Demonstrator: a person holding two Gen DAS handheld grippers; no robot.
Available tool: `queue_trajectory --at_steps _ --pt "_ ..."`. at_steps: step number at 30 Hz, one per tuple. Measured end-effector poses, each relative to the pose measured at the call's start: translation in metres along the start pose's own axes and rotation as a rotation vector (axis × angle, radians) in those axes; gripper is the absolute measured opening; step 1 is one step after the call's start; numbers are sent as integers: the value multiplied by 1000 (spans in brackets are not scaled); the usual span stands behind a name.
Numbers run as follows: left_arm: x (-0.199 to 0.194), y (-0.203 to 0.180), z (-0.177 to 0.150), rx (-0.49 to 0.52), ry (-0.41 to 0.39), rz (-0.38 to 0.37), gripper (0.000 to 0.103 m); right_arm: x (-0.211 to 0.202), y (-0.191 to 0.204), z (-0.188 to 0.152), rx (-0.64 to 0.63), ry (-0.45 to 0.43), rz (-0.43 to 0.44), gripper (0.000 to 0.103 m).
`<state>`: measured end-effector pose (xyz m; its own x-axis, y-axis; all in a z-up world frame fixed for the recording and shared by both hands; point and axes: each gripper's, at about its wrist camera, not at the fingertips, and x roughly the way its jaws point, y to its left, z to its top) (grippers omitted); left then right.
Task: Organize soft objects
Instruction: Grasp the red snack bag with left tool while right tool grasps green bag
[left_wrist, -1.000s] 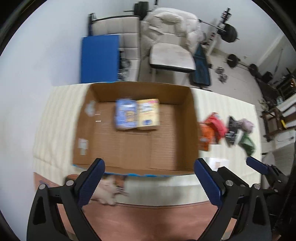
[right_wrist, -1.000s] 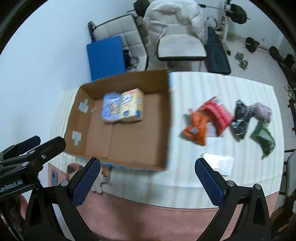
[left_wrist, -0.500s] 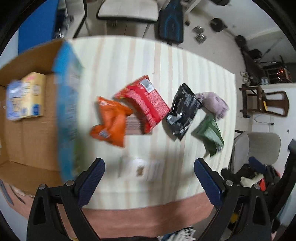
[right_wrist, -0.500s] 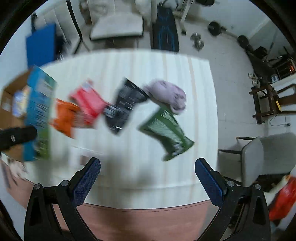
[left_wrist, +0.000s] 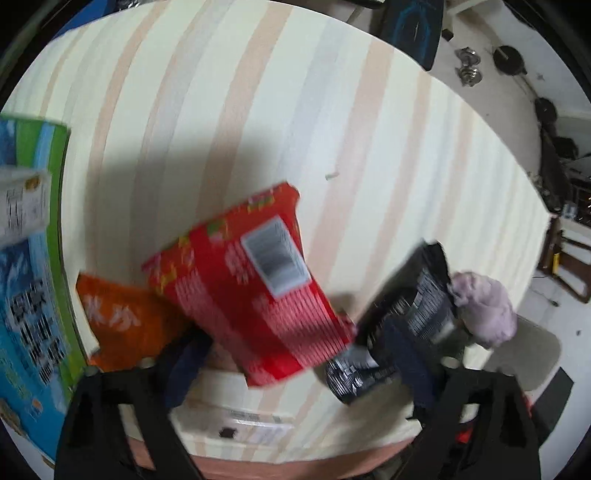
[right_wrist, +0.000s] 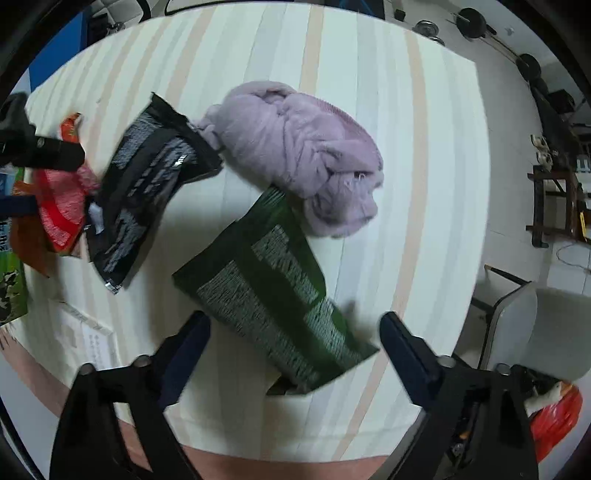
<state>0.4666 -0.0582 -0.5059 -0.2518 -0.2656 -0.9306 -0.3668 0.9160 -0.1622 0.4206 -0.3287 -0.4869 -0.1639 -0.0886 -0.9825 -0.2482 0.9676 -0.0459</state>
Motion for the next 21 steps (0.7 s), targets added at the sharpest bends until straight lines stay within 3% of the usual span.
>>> queue_trajectory --at_steps 1,5,8,12,14,18,21 --pt "3 -3 0 19 -1 34 73 4 -3 2 -1 11 21 87" --pt "5 -15 -9 130 -53 119 62 19 -12 5 1 50 52 54" --pt "8 -32 -27 282 -85 213 57 24 -21 -3 64 78 104 48" --pt "20 -58 -56 505 -81 326 55 31 -33 -22 185 133 295 46" --pt "24 -61 -59 522 -80 340 56 29 -35 -26 203 115 318 46" --pt "24 -51 -49 406 -72 265 58 24 -35 -27 202 67 235 51" --pt "22 -46 -49 372 -93 250 57 28 -33 -28 219 78 229 51"
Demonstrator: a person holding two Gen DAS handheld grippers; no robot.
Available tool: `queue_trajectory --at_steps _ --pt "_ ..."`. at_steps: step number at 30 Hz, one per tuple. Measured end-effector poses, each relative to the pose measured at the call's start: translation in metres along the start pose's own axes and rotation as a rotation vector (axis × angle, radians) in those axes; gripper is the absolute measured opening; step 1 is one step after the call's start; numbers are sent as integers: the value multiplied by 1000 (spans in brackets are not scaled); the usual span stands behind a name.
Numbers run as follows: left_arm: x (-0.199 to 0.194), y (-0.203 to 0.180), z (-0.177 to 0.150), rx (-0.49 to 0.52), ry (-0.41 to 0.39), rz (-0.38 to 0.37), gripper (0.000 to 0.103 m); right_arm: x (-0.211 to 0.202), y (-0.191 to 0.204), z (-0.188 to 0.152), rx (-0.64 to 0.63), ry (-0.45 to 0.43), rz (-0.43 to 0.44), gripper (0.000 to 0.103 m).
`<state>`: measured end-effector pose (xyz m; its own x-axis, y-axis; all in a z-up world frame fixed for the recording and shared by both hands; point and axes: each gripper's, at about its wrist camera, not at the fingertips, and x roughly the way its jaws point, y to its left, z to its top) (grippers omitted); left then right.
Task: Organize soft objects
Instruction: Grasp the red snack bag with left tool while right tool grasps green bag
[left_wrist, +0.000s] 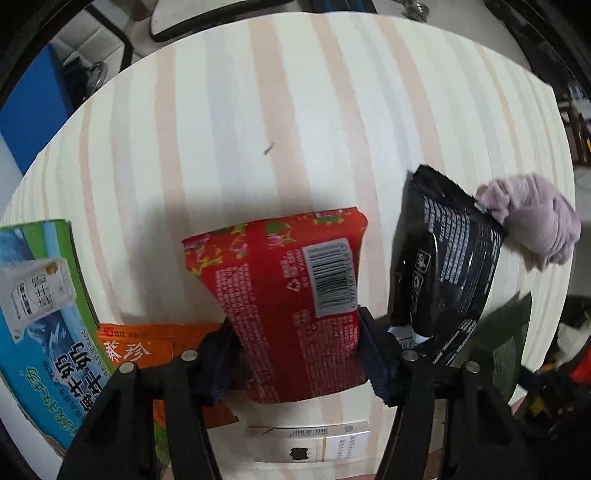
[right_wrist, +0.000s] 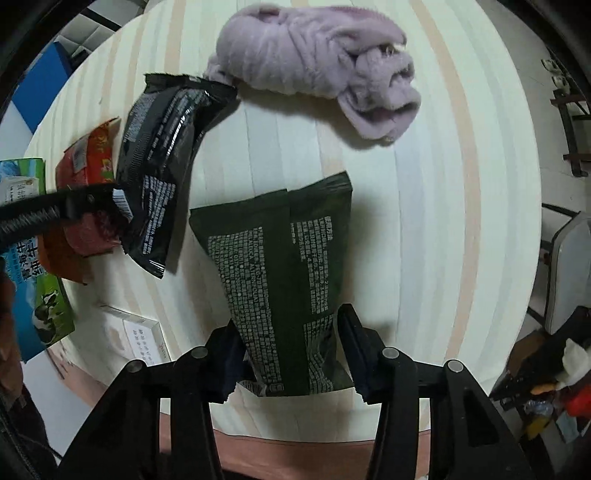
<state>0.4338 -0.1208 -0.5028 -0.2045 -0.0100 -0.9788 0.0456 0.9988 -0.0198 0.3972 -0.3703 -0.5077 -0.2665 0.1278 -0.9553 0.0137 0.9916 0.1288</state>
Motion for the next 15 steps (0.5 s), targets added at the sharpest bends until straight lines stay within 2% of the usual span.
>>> queue_trajectory --at_steps 1,2,5,6,8,11,15 --pt "0 1 -2 -4 -10 5 55 4 6 -4 6 -1 -3 51" --pt "-4 4 -5 -3 -22 4 48 7 10 -8 10 -2 -5 51" --pt "-10 4 -19 -10 -40 6 44 12 13 -20 35 -22 -27 47" --pt "-13 7 -23 -14 -41 -3 43 13 13 -22 44 -30 -30 46" --pt "-21 11 -36 -14 -55 -6 43 11 15 -28 65 -50 -31 37" --pt "-45 9 -61 -6 -101 -23 43 6 23 -41 87 -67 0 35" --pt "-83 20 -111 10 -180 -76 43 -18 34 -66 83 -111 50 35"
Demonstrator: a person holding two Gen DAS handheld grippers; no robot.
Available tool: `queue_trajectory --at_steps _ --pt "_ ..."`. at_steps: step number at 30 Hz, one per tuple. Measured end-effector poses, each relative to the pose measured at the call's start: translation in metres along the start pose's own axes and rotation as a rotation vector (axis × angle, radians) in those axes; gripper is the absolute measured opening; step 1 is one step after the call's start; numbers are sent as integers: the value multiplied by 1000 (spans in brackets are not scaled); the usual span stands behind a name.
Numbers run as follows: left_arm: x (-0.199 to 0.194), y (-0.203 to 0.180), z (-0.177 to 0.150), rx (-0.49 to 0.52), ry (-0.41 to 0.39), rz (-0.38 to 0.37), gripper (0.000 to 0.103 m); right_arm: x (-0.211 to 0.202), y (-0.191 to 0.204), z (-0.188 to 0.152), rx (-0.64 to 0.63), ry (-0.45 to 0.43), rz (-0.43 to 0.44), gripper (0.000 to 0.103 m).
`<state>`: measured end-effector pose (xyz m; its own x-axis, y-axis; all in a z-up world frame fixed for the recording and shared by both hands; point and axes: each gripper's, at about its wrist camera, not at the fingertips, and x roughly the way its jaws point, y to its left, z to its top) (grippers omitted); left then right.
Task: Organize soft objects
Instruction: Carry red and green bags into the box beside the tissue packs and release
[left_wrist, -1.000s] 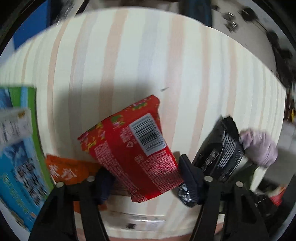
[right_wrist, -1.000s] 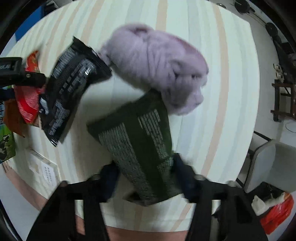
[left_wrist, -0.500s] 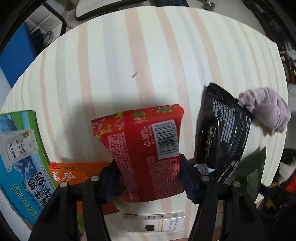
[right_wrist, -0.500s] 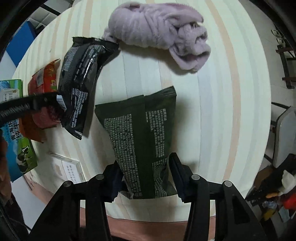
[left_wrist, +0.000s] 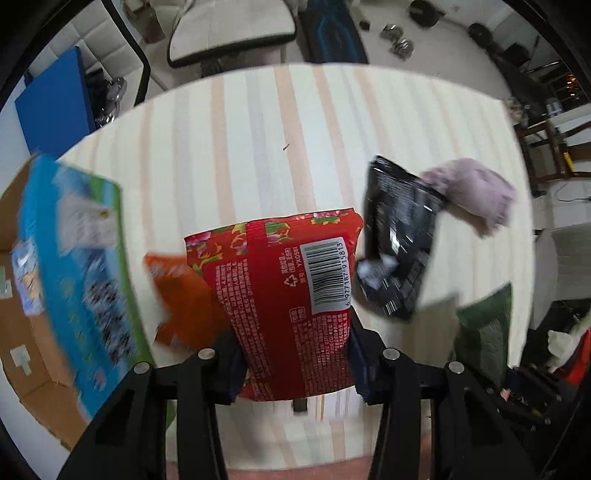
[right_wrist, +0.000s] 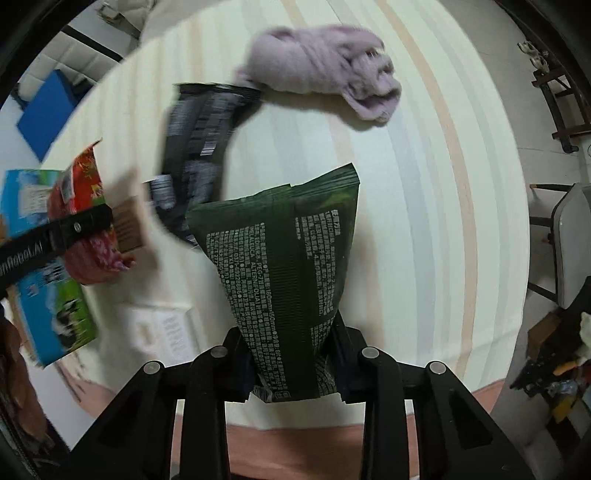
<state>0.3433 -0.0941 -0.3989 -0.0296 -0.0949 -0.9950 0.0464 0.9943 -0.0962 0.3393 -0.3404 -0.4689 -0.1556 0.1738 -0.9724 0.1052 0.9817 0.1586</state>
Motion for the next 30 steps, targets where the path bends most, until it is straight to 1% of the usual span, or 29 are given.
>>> queue_trajectory --at_steps 1,3,6,10,12,13,15,17,18,19,21,24,26,28,29,30 --pt "-14 4 -5 2 -17 -17 43 -8 6 -7 -3 -13 22 34" --pt "-40 15 -26 -2 -52 -57 43 -22 22 -17 -14 -33 56 34" --pt "-75 43 -52 -4 -112 -68 43 -44 48 -39 -42 -68 103 34" --pt "-113 86 -74 13 -203 -9 43 -70 100 -66 -85 -102 177 34" --pt "-133 118 -83 9 -249 26 43 -81 133 -74 -114 -122 195 34" --pt "-136 135 -84 2 -263 38 43 -87 148 -78 -130 -133 203 34" --pt "-152 169 -88 -27 -296 61 43 -103 189 -82 -176 -166 213 34" --pt "-163 201 -88 -62 -318 78 43 -113 227 -84 -220 -195 214 34" --pt "-166 215 -86 -75 -328 89 43 -112 245 -92 -234 -204 214 34" --pt "-172 230 -86 -87 -337 100 43 -119 258 -93 -249 -211 212 34" --pt "-182 262 -83 -116 -352 122 43 -126 294 -91 -280 -224 203 34" --pt "-183 303 -73 -146 -358 162 43 -124 336 -82 -306 -233 188 34" --pt "-173 325 -62 -159 -345 204 43 -116 364 -73 -316 -253 152 34" --pt "-158 348 -47 -159 -308 231 43 -106 387 -61 -314 -256 120 34" --pt "-149 353 -39 -162 -292 240 43 -104 395 -59 -315 -254 106 34" --pt "-140 362 -32 -165 -274 249 43 -95 407 -51 -315 -249 86 34"
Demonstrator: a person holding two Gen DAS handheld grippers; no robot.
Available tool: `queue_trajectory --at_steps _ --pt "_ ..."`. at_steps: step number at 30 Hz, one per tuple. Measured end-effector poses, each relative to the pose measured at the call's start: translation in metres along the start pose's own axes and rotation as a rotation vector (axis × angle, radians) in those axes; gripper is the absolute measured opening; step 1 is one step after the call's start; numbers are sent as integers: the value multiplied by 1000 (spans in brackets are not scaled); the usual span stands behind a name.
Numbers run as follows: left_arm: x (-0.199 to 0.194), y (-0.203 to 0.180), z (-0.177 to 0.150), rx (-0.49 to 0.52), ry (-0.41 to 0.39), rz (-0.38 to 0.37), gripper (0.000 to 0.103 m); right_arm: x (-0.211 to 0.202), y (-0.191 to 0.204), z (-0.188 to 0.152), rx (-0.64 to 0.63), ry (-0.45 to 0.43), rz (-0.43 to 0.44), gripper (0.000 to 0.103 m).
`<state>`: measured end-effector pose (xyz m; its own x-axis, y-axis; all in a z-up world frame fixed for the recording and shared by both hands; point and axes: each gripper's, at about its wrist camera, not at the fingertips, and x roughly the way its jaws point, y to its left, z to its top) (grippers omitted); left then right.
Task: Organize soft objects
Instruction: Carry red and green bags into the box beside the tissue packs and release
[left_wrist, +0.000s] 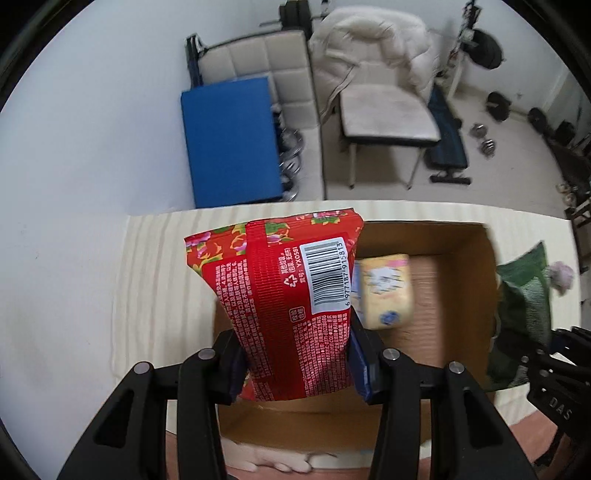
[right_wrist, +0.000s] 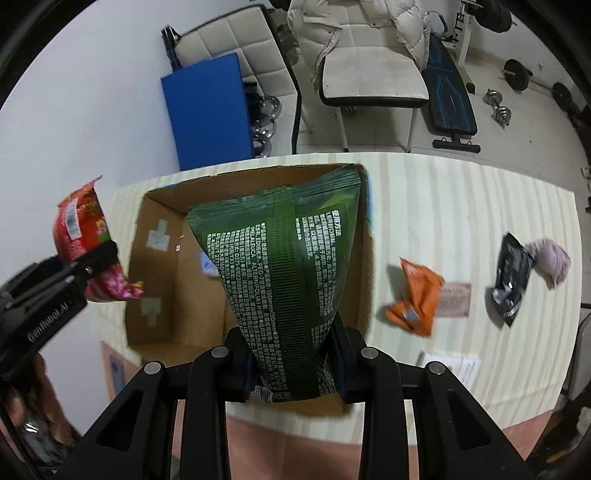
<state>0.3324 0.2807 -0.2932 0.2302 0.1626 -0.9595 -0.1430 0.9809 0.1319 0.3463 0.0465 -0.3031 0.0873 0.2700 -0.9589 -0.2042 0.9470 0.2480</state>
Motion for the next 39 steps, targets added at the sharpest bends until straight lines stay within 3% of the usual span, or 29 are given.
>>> queue_trajectory --at_steps 5,12,22,24,26,29,30,32,34,39 --pt "60 7 17 23 112 32 43 52 21 32 1 43 -68 34" --pt "132 7 28 44 273 7 43 120 22 56 10 111 -155 34" --pt "165 6 35 16 404 -92 45 164 18 66 24 168 -167 35" --pt "160 10 37 2 394 -101 46 166 20 68 27 177 -168 41" --pt "150 15 37 -12 374 -113 53 162 20 69 32 164 -164 67" --pt "133 20 40 -23 332 -128 61 151 25 68 24 145 -155 69" --pt "126 21 39 -27 317 -129 66 147 27 67 16 145 -149 72" --pt "114 24 36 -30 282 -129 89 142 31 64 10 142 -143 91" --pt "104 26 30 -35 255 -134 97 135 36 59 -2 134 -138 102" --pt "88 29 6 -62 225 -164 97 126 46 41 -23 119 -146 103"
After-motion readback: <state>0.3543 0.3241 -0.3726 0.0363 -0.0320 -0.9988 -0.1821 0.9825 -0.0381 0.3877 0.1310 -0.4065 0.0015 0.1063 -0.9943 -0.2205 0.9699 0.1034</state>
